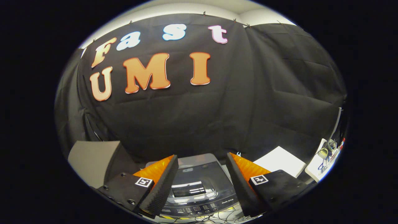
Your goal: Put the clothes into the washing machine and then close the washing machine lid.
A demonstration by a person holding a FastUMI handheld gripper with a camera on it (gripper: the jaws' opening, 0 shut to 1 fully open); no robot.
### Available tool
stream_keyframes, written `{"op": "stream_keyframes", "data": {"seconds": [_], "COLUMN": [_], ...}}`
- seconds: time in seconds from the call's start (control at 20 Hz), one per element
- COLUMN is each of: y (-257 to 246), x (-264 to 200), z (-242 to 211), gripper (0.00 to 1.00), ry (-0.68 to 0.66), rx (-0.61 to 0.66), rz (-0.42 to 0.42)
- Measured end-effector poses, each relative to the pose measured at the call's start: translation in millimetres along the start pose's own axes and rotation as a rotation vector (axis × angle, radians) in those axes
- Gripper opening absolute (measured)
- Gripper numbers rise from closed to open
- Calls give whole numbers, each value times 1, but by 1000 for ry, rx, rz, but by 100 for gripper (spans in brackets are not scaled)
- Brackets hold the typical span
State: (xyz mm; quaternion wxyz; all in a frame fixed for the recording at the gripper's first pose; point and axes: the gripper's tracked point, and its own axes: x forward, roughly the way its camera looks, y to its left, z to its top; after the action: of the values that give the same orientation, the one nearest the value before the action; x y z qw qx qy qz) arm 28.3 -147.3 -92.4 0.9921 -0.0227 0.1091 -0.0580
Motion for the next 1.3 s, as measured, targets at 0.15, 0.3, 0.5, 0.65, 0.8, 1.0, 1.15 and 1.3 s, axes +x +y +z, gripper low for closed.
{"op": "stream_keyframes", "data": {"seconds": [0.15,0.3,0.5,0.65,0.8,1.0,1.15,1.3], "y": [-7,-24,-31,-31,-12,0,6,6], "x": [-24,-45,-78,-95,-103,-101,-100,-97], "z": [38,75,121,140,146,147,147,146], "gripper": [98,99,99,99,99,99,99,99], "ry": [-50,-107,-196,-238,-262,-275,-277,-280], "rx": [31,73,55,46,25,15,18,1], "rz": [-3,-54,-75,-97,-67,-62,-59,-73]}}
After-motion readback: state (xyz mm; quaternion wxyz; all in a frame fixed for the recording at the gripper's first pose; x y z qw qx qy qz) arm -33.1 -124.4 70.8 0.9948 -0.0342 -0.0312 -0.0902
